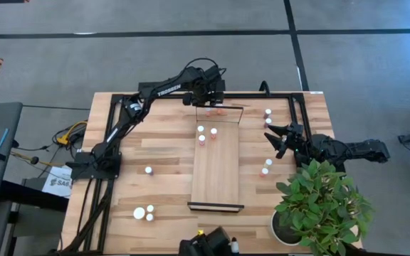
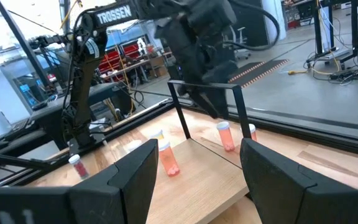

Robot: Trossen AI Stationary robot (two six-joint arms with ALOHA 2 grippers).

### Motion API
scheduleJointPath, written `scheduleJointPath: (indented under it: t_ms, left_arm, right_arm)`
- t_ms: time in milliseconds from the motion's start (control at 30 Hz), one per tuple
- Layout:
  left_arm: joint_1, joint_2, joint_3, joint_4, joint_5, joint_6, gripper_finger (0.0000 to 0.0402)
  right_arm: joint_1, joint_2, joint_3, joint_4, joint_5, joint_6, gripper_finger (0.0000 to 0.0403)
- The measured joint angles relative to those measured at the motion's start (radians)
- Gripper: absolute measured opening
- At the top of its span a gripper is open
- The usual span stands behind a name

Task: Pick and place medicine bottles onto shelf by color
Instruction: Put the purple pill bottle on the shelf

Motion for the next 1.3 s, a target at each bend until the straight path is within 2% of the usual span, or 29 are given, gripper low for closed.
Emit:
scheduleJointPath:
  t_ms: [200, 500, 767, 1300]
  left_arm:
    - [0.011, 0.026, 0.0, -0.009, 0.042, -0.02, 0.0192]
    - [0.007, 0.034, 0.001, 0.007, 0.014, -0.027, 0.0192]
    - [0.014, 0.074, -0.001, 0.0, 0.099, -0.026, 0.0192]
    - [0.022, 0.074, -0.001, 0.007, 0.05, -0.027, 0.0192]
  right_arm:
    - [0.0, 0.0, 0.0, 0.0, 0.0, 0.0, 0.0251]
    - [0.0, 0.0, 0.0, 0.0, 0.0, 0.0, 0.0251]
    - [0.0, 0.0, 0.0, 0.0, 0.0, 0.0, 0.0251]
    - [0.0, 0.0, 0.0, 0.0, 0.0, 0.0, 0.0251]
